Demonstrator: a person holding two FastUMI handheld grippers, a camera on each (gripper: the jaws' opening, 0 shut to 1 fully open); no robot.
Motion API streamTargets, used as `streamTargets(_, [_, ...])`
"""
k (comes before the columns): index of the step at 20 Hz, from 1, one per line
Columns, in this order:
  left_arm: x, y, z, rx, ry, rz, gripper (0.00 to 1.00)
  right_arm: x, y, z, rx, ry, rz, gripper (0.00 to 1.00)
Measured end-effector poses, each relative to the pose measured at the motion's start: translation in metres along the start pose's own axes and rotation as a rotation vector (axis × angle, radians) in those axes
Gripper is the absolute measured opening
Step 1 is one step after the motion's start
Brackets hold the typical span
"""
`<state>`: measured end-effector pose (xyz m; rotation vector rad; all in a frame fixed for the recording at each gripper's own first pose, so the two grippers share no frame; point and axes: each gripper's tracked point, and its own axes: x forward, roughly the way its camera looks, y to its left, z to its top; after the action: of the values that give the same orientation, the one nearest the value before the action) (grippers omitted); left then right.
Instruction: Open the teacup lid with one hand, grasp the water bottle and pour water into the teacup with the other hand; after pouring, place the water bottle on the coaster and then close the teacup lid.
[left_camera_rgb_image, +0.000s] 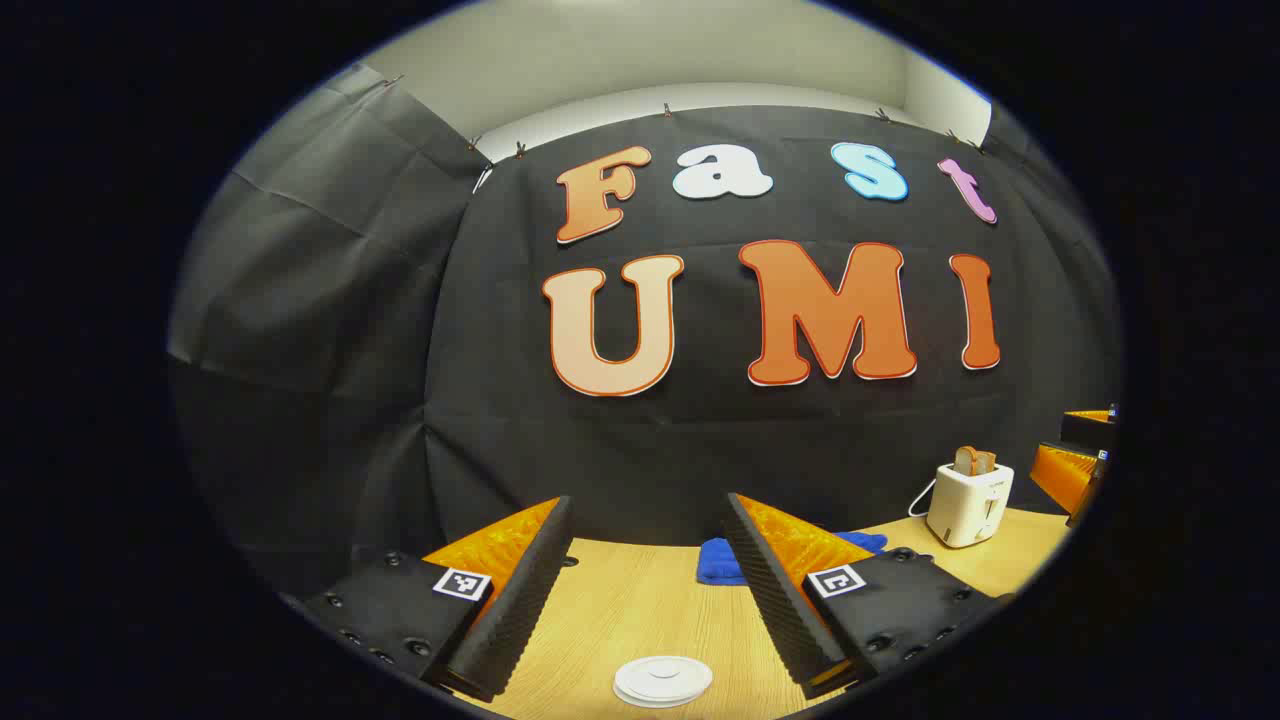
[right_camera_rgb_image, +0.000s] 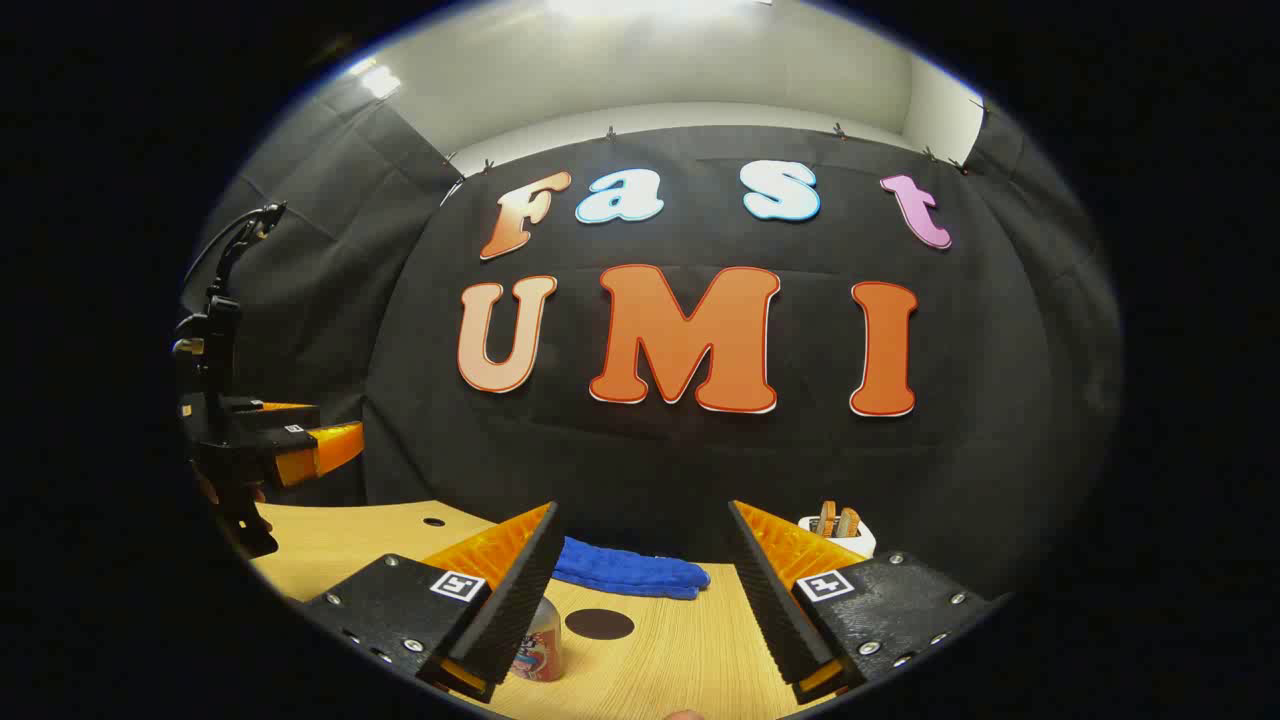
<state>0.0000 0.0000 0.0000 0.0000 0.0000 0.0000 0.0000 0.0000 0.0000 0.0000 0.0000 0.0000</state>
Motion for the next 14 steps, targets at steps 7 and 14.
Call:
streamTargets(7, [-0.002, 0.003, -0.002, -0.004, -0.003, 0.005, 0.93, -0.001, 0.006, 0.001, 0.012, -0.006, 0.009, 0.97])
streamTargets(14, [-0.003, 0.003, -0.007, -0.001, 0.01, -0.001, 0.99, -0.002, 0.013, -0.003, 0.013, -0.001, 0.022, 0.97])
